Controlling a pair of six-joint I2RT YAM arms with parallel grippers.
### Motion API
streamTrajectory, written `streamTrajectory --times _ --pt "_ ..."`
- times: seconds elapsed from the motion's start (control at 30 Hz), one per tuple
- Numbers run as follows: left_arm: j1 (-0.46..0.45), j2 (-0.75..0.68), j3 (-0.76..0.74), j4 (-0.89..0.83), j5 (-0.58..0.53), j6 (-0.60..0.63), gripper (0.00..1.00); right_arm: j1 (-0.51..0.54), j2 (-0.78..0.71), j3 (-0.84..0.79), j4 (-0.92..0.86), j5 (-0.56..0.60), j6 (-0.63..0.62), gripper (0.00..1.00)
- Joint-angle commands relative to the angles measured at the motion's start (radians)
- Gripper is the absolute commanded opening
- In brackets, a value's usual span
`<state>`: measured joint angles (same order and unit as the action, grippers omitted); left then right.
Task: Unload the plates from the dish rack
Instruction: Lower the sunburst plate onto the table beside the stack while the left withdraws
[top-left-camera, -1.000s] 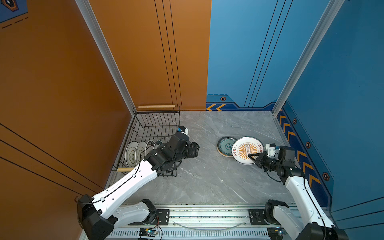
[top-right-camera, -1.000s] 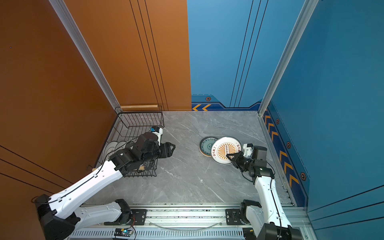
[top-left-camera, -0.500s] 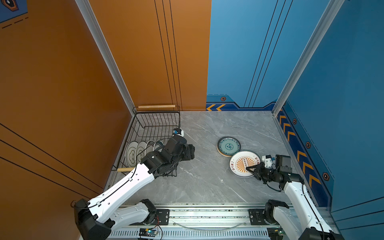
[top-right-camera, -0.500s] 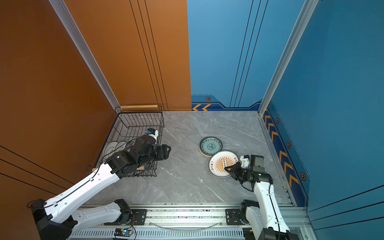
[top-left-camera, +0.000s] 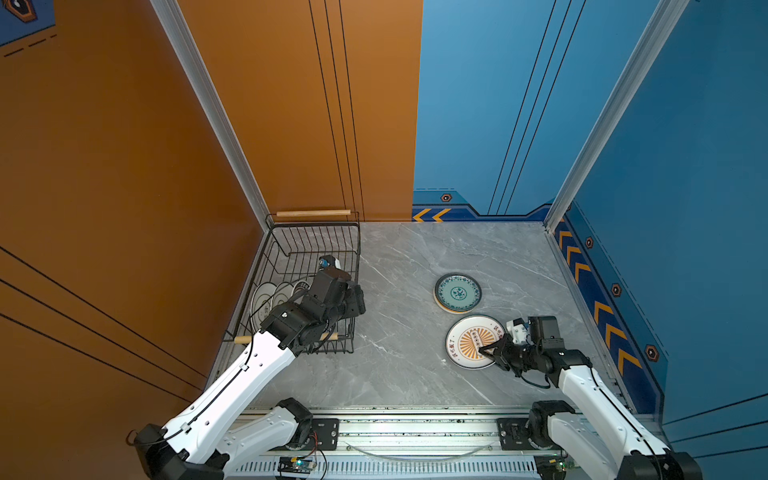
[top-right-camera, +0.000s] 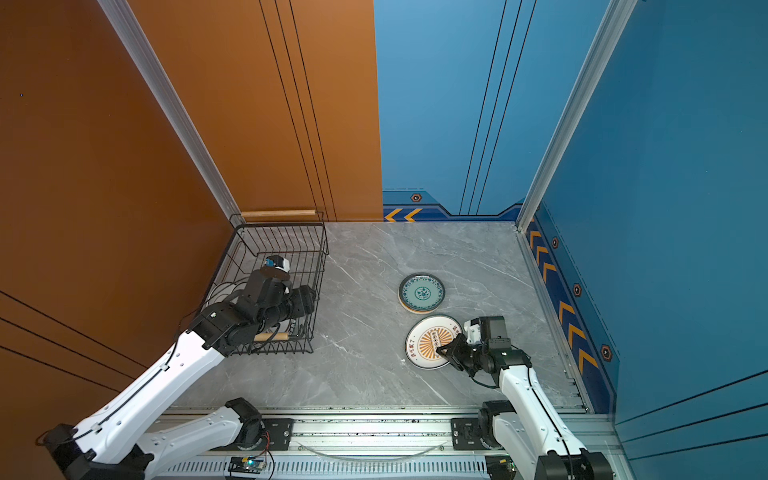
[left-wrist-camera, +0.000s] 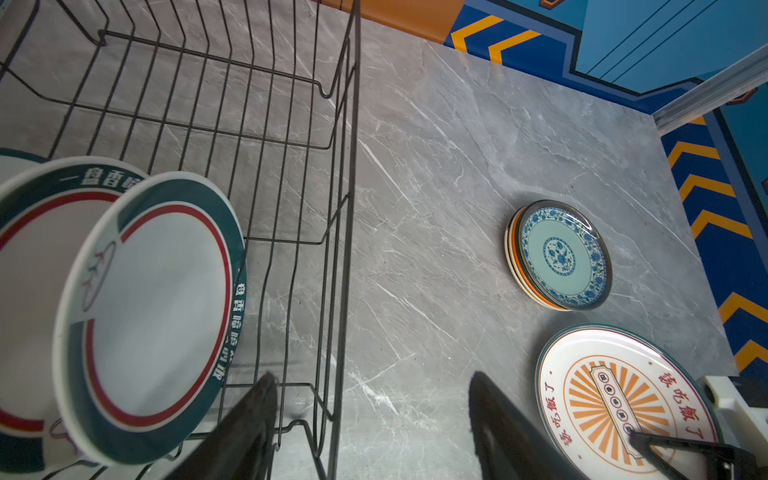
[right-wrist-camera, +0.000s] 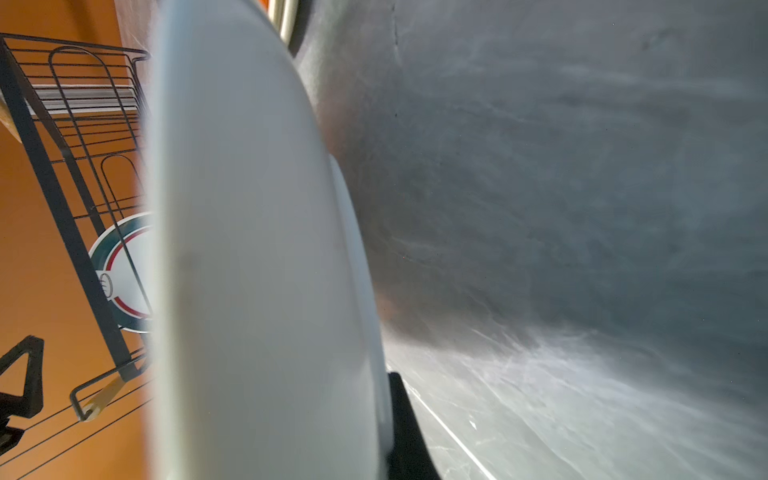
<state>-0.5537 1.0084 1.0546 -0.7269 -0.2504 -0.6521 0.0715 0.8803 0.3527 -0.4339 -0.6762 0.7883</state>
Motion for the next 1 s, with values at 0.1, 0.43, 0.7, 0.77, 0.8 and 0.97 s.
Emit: streamTrajectory --times 0.1,0.43,0.7,0.77,0.8,0.97 --pt "0.081 -0.039 0.011 -0.095 0.008 0.029 0.75 0.043 0.038 -0.029 0.141 0.033 0.077 0.00" --pt "0.155 -0.051 0.008 -0.101 0.053 0.048 0.75 0.057 0.056 -0.049 0.162 0.049 0.080 0.16" --pt "0.202 -0.045 0.010 -0.118 0.075 0.067 0.75 0.063 0.085 -0.062 0.184 0.065 0.077 0.31" --pt "0.210 -0.044 0.007 -0.118 0.079 0.070 0.75 0.067 0.096 -0.066 0.194 0.069 0.077 0.35" --pt "0.213 -0.045 0.006 -0.118 0.080 0.071 0.76 0.068 0.101 -0.065 0.195 0.073 0.075 0.39" --pt "0.230 -0.037 0.004 -0.119 0.086 0.078 0.76 0.074 0.128 -0.066 0.189 0.093 0.062 0.51"
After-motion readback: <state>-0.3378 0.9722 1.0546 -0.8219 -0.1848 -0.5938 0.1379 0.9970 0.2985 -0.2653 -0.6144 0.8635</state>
